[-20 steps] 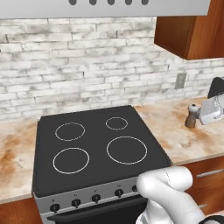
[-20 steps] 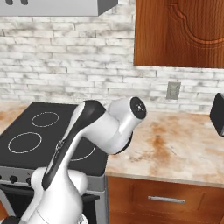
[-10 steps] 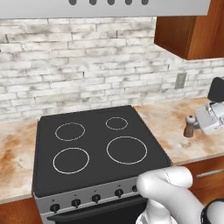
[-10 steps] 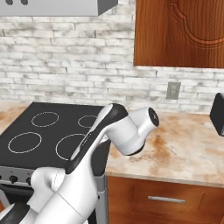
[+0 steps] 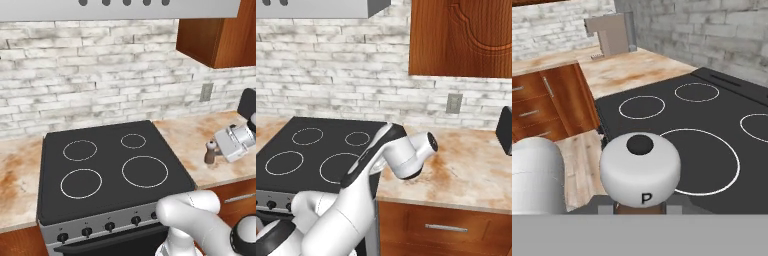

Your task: Take 2 condiments from the cabinet and move them on the counter near the stove.Make sure the condiments are lined up with each other, next to each other.

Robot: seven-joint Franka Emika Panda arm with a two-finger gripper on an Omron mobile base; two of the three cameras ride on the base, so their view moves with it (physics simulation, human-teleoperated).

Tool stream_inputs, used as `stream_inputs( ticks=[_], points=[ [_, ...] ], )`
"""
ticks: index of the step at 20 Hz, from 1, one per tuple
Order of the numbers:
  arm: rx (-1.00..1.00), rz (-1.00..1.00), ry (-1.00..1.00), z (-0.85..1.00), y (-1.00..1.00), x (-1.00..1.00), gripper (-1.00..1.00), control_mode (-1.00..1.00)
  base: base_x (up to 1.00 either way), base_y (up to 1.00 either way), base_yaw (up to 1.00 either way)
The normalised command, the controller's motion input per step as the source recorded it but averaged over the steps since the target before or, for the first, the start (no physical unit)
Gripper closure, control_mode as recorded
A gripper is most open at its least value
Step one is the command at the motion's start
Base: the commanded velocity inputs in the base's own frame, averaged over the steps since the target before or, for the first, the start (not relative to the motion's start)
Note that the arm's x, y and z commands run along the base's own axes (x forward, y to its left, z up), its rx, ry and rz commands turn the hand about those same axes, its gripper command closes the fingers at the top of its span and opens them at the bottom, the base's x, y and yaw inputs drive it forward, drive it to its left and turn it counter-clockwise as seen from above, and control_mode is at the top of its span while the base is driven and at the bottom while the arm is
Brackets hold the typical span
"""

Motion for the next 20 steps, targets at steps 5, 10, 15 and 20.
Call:
stream_inputs(
  ticks=[5,10,15,20],
  points=[
    [0.00,0.02,-0.01,-0.36,0.00,0.16,1.00,-1.00,0.00,0.00,0.00],
    [0.00,0.01,-0.08,-0.40,0.00,0.17,1.00,-1.00,0.00,0.00,0.00],
    [0.00,0.03,-0.07,-0.29,0.00,0.19,1.00,-1.00,0.00,0.00,0.00],
    [0.00,0.05,0.00,-0.25,-0.01,0.31,1.00,-1.00,0.00,0.00,0.00]
  ],
)
